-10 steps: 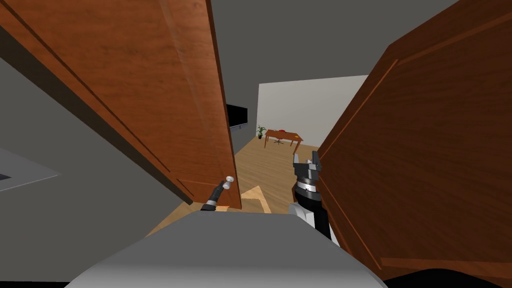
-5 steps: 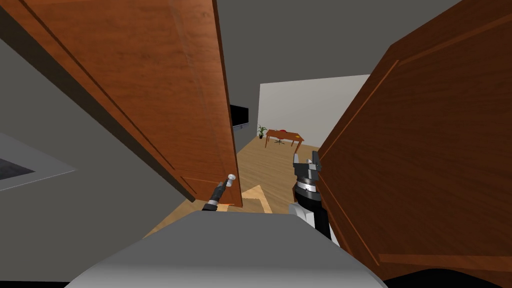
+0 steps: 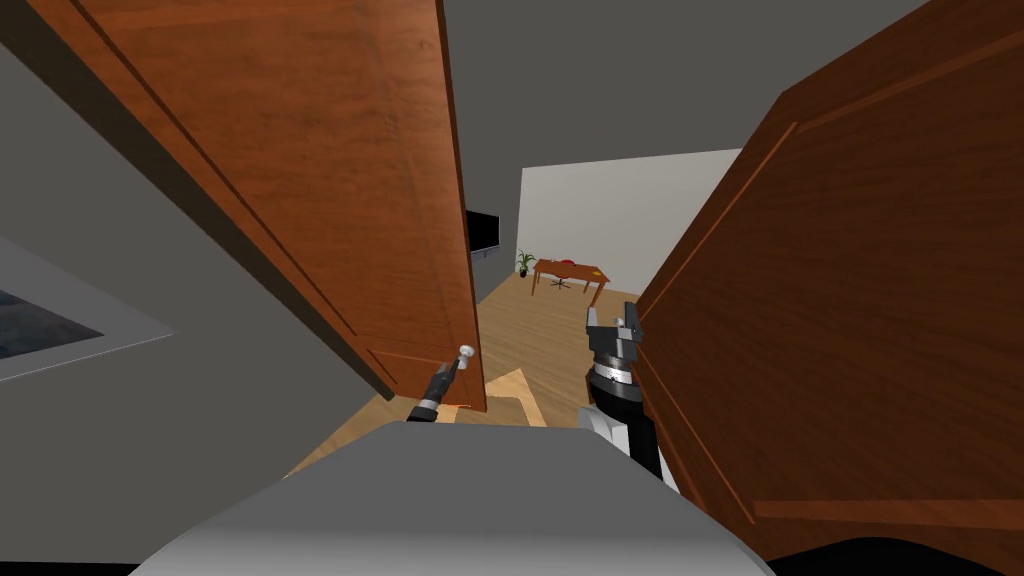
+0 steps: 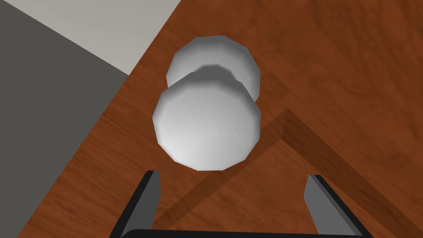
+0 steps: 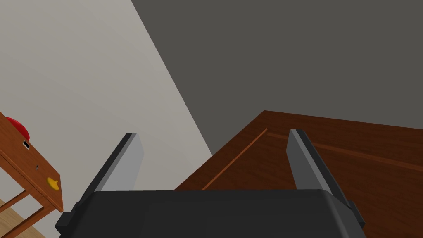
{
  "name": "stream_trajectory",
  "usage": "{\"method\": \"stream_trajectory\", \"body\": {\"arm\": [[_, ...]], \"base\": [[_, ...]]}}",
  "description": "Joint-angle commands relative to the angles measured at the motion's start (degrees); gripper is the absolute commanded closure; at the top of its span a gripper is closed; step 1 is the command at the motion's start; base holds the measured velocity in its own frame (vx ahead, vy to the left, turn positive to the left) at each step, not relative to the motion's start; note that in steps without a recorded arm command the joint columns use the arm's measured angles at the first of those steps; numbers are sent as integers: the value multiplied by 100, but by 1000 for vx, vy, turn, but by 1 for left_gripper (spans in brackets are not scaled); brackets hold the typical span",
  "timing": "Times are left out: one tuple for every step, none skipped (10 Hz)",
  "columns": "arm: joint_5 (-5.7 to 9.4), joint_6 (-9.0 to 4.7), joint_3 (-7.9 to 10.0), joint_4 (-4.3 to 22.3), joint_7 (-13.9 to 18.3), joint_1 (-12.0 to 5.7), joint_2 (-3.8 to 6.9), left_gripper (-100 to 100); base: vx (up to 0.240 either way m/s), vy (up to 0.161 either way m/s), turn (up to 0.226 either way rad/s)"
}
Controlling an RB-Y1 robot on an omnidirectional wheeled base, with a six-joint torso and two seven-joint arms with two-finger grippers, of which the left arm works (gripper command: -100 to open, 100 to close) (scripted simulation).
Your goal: Push the door open
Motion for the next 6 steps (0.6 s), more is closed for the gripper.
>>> {"method": "stream_trajectory", "body": {"arm": [[74, 70, -109, -45, -286, 10, -3, -100], [74, 70, -109, -45, -366, 10, -3, -100], [127, 111, -186, -66, -579, 13, -7, -100], [181, 153, -263, -88, -731, 16, -10, -100], [181, 153, -263, -88, -835, 16, -10, -100], [238, 197, -344, -110, -1027, 19, -14, -100]], "base": [[-38, 18, 41], [-31, 11, 13], [-43, 14, 25], [-54, 16, 49], [-37, 7, 15], [-35, 10, 32]]}}
